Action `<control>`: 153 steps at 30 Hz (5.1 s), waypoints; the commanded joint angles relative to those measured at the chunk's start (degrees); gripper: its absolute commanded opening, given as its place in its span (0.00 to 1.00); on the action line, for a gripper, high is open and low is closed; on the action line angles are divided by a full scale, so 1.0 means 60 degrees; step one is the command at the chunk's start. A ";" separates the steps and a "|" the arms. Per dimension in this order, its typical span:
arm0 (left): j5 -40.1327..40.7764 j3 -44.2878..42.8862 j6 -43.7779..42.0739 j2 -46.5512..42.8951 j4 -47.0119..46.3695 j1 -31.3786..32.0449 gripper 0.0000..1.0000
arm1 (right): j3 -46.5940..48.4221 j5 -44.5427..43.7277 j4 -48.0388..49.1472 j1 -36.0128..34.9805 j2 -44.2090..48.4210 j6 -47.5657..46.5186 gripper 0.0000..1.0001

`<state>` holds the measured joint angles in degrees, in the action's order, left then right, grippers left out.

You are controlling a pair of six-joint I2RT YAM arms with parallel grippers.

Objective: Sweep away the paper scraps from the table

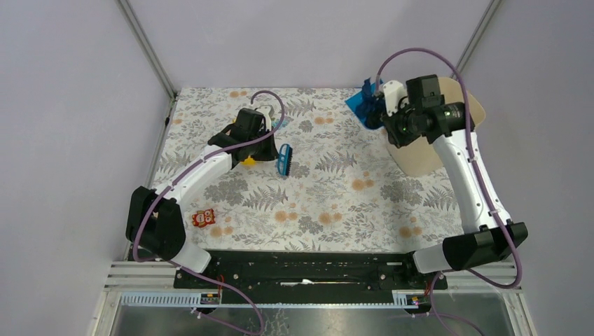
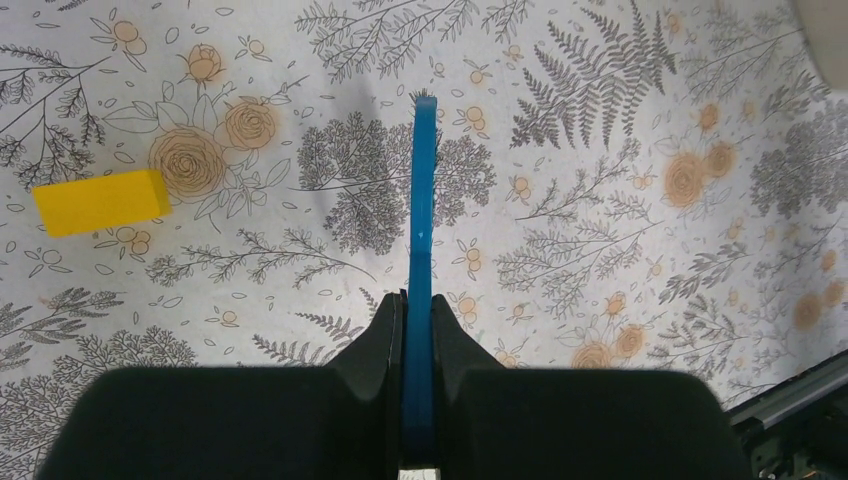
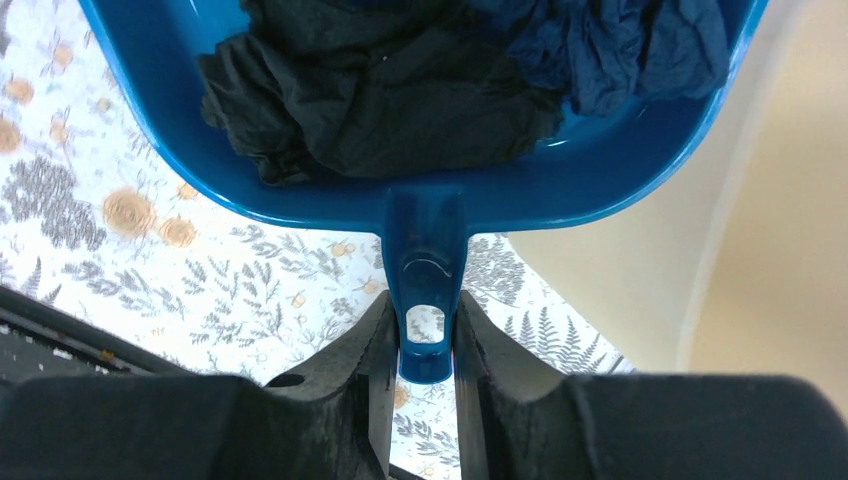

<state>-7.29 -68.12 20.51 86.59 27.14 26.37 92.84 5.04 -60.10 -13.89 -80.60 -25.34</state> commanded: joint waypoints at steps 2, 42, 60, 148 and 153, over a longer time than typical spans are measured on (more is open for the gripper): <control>-0.0349 0.0053 0.0229 -0.0616 -0.0700 -0.0118 0.00 | 0.1923 -0.0100 -0.0680 0.0944 -0.0677 0.0375 0.00; -0.0317 -0.0032 -0.0233 -0.0916 -0.0352 -0.0444 0.00 | 0.1296 -0.8503 0.4007 0.4293 -0.1097 -1.3668 0.08; -0.0338 -0.0060 -0.0335 -0.0854 -0.0297 -0.0447 0.00 | 0.2251 -0.7802 0.4099 0.4307 -0.1202 -1.3494 0.05; 0.1982 0.2322 0.3371 -0.3831 -0.0033 -0.1695 0.00 | -0.8581 0.2240 0.4827 -0.0661 0.2388 -0.0727 0.01; 0.2334 0.0117 0.1121 -0.2314 0.1691 -0.1668 0.00 | -0.8173 0.1370 0.3957 -0.1118 0.1657 -0.1784 0.00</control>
<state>3.95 -59.42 42.59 66.92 26.39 16.23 40.77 16.91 -31.44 -18.22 -66.98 -30.30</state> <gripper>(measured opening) 0.085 0.294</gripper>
